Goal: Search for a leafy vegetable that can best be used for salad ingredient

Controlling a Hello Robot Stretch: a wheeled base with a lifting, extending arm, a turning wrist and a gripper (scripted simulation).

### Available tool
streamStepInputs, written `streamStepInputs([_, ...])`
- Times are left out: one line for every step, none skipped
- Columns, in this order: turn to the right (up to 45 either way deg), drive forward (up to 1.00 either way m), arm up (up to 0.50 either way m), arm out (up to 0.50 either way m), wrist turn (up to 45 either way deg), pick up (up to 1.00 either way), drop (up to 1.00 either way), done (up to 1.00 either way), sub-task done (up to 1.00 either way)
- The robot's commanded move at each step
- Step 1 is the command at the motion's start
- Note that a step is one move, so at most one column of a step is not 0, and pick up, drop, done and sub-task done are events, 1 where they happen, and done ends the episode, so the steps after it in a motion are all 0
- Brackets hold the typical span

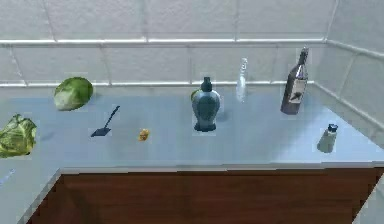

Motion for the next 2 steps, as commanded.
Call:
streamStepInputs([-42.0, 0.0, 0.0, 0.0, 0.0, 0.0, 0.0, 0.0, 0.0])
streamStepInputs([0.0, 0.0, 0.0, 0.0, 0.0, 0.0, 0.0, 1.0, 0.0])
